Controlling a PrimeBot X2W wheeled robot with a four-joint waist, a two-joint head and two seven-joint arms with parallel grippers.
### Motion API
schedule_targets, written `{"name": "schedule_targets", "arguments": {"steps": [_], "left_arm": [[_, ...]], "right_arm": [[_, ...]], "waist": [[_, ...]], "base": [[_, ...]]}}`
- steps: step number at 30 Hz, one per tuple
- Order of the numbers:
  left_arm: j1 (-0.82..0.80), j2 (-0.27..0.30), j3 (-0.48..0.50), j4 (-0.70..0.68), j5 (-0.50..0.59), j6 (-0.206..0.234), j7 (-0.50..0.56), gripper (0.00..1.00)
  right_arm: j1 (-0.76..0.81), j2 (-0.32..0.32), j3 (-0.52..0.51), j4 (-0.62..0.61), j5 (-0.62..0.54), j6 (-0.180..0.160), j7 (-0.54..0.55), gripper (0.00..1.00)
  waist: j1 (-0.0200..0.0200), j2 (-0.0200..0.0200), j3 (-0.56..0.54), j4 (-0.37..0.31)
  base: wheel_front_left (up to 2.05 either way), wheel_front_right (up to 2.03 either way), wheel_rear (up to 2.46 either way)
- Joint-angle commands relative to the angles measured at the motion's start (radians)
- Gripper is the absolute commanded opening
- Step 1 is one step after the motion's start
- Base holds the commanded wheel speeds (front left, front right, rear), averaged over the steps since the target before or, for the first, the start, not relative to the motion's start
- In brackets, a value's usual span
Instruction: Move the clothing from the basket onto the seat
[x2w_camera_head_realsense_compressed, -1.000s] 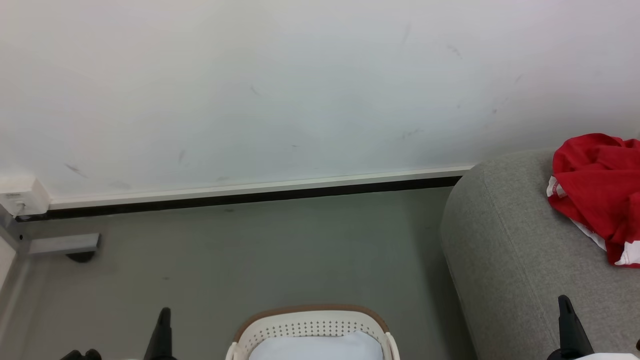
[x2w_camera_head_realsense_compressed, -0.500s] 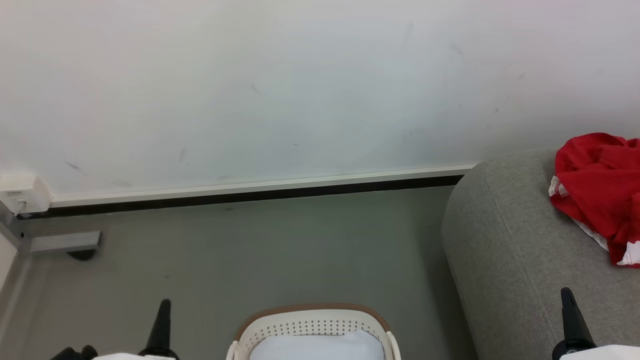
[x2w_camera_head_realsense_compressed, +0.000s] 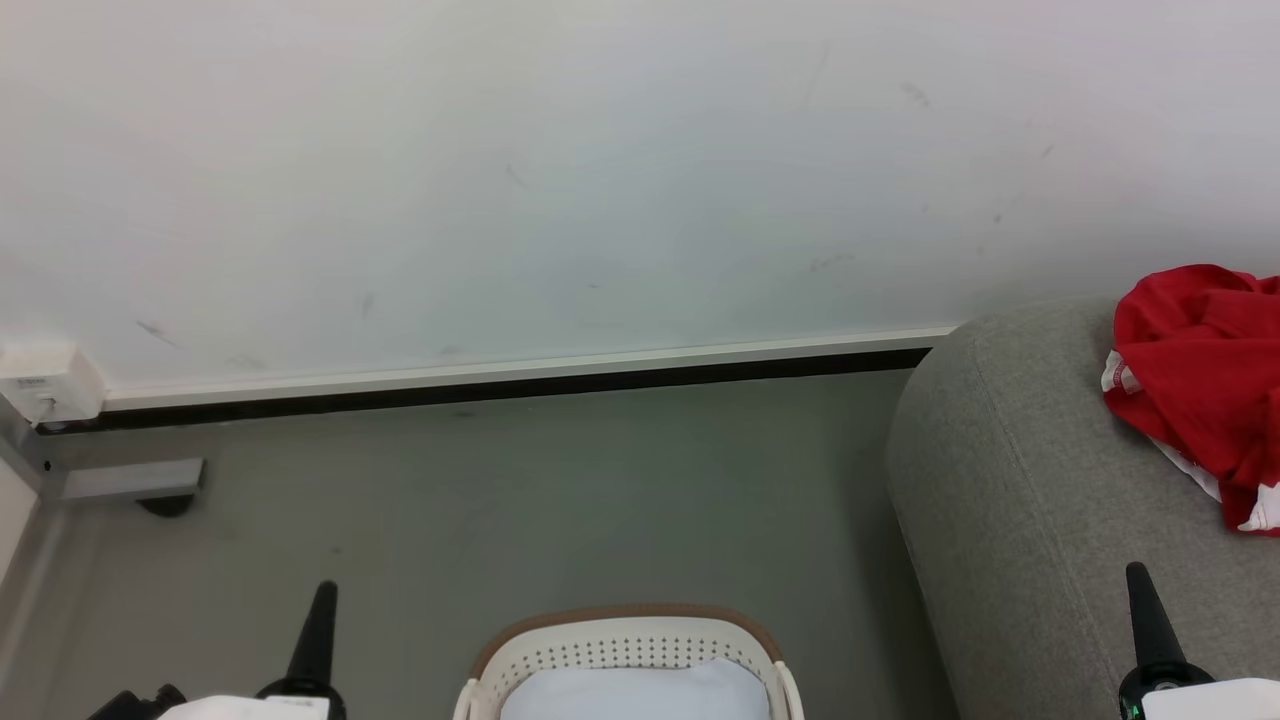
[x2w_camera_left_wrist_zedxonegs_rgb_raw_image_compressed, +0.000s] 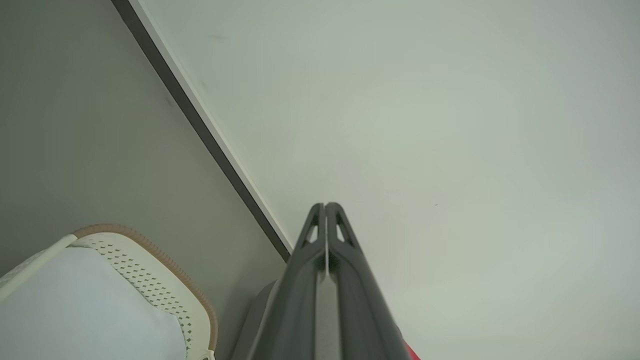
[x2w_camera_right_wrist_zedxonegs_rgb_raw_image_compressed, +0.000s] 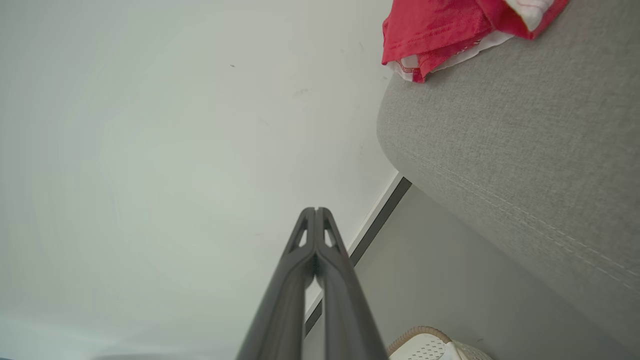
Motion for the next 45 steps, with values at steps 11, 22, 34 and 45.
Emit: {"name": "schedule_targets", "arguments": {"steps": [11,22,34,45], "left_arm": [[-0.030,0.008,0.013,-0.010,-0.115,-0.014,0.029,0.00],[-0.040,0.009,0.022,-0.011,-0.207,-0.022,0.054,0.00],[-0.049,0.009,0.030,-0.013,-0.291,-0.030,0.077,0.00],[-0.059,0.010,0.036,-0.014,-0.364,-0.037,0.097,0.00]], "right_arm": [[-0.023,-0.011,-0.009,-0.021,0.121,-0.002,0.027,0.00],[-0.029,-0.011,-0.015,-0.027,0.221,-0.002,0.052,0.00],[-0.033,-0.011,-0.021,-0.035,0.314,-0.002,0.076,0.00],[-0.041,-0.011,-0.026,-0.041,0.399,-0.003,0.095,0.00]], "waist": [[-0.0001,0.0000,0.003,0.003],[-0.0001,0.0000,0.006,0.005],[-0.0001,0.0000,0.009,0.008],[-0.0001,0.0000,0.012,0.011]], "base": [[0.00,0.00,0.00],[0.00,0.00,0.00],[0.00,0.00,0.00],[0.00,0.00,0.00]]}}
